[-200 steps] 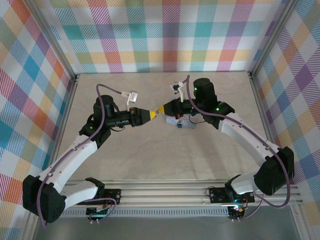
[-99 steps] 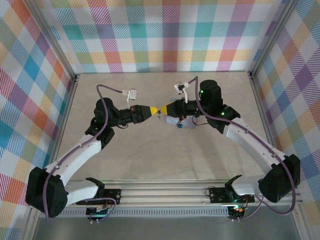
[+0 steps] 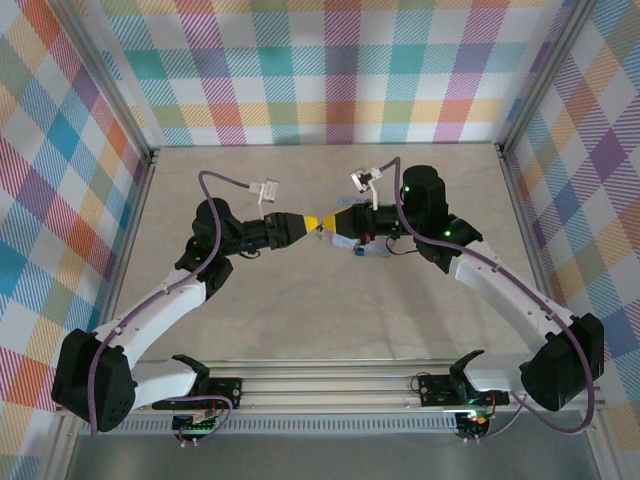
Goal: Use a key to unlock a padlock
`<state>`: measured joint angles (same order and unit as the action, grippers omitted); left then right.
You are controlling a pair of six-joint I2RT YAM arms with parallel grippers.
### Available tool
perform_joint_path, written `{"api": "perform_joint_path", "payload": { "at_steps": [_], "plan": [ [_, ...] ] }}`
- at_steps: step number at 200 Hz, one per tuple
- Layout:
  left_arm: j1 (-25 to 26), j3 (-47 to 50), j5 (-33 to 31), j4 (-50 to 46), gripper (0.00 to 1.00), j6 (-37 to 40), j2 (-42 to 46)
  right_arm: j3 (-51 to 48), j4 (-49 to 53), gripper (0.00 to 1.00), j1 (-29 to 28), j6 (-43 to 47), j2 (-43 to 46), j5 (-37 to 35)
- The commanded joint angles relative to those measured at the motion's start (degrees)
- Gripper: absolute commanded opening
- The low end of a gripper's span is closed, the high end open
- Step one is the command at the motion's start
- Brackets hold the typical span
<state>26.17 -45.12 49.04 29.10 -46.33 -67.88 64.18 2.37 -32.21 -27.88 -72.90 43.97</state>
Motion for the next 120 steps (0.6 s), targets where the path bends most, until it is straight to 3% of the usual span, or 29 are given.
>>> {"api": "perform_joint_path", "payload": {
  "at_steps": [1, 57, 120],
  "plan": [
    [0.7, -0.5, 1.6, 2.4, 0.37, -0.3, 0.1, -0.3, -2.9, 0.00, 0.3, -0.3, -0.1, -0.2],
    [1.4, 0.0, 1.9, 4.4, 0.40, -1.5, -1.0, -0.4, -3.2, 0.00, 0.4, -0.5, -0.7, -1.3],
    [2.3, 0.1, 2.9, 5.8, 0.33, -2.1, -1.9, -0.7, -3.8, 0.00, 0.7, -1.3, -1.4, -1.8]
  ]
}}
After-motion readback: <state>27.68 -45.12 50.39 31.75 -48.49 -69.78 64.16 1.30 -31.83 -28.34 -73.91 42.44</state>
